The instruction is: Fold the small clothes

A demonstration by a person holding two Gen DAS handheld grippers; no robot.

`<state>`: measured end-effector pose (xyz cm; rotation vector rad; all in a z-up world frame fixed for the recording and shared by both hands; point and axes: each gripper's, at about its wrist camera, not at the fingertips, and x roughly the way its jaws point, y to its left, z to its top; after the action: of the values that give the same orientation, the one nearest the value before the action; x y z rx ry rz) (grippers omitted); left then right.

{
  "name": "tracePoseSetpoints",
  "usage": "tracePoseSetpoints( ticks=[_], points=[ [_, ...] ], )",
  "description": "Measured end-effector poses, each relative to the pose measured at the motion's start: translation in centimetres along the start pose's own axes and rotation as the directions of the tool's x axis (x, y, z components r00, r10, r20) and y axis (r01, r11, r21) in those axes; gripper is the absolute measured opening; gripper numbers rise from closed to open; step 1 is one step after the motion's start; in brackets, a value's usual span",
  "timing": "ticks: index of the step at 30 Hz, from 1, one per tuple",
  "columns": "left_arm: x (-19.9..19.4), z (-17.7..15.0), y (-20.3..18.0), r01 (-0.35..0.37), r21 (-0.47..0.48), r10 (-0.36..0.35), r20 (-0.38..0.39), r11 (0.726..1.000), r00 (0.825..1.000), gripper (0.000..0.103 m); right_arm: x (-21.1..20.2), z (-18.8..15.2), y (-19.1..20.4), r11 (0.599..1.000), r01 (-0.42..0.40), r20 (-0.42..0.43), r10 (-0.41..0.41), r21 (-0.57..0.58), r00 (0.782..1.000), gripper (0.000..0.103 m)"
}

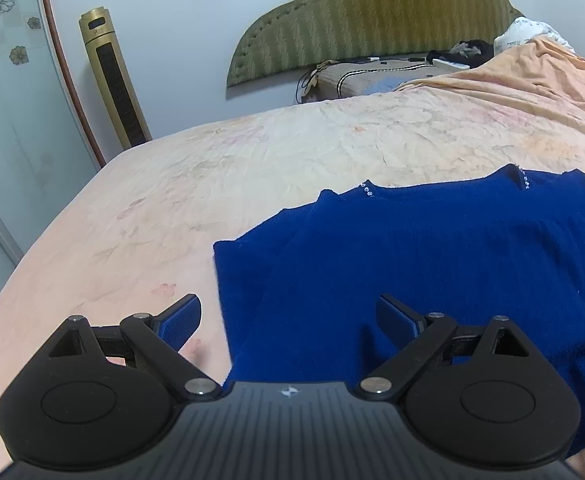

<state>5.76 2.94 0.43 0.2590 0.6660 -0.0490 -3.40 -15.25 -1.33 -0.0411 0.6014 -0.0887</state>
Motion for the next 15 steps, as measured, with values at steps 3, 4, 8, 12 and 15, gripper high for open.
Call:
tracePoseSetpoints(
  ticks=[3,4,8,12,15],
  points=[
    [0.0,0.2,0.2,0.008,-0.002,-0.008,-0.002,1.0,1.0,0.095,-0.6,0.1,1.4,0.999,-0.007,0.001,0.007,-0.045,1.0,0.103],
    [0.0,0.2,0.2,0.006,0.001,-0.006,-0.003,1.0,1.0,0.095,-0.8,0.1,1.9,0.998,-0.004,0.003,0.005,-0.062,1.0,0.103],
    [-0.2,0.2,0.2,0.005,0.007,-0.005,-0.001,1.0,1.0,0.095,-1.4,0.3,3.7,0.993,0.005,0.016,-0.003,-0.119,1.0,0.103],
    [-0.3,0.1,0.4,0.007,0.001,-0.007,-0.003,1.0,1.0,0.095,-1.9,0.4,4.5,0.99,0.012,0.018,-0.01,-0.14,1.0,0.103],
    [-0.4,0.1,0.7,0.009,-0.001,-0.009,-0.002,1.0,1.0,0.095,-2.1,0.5,4.9,0.989,0.017,0.012,-0.015,-0.147,1.0,0.103]
  ],
)
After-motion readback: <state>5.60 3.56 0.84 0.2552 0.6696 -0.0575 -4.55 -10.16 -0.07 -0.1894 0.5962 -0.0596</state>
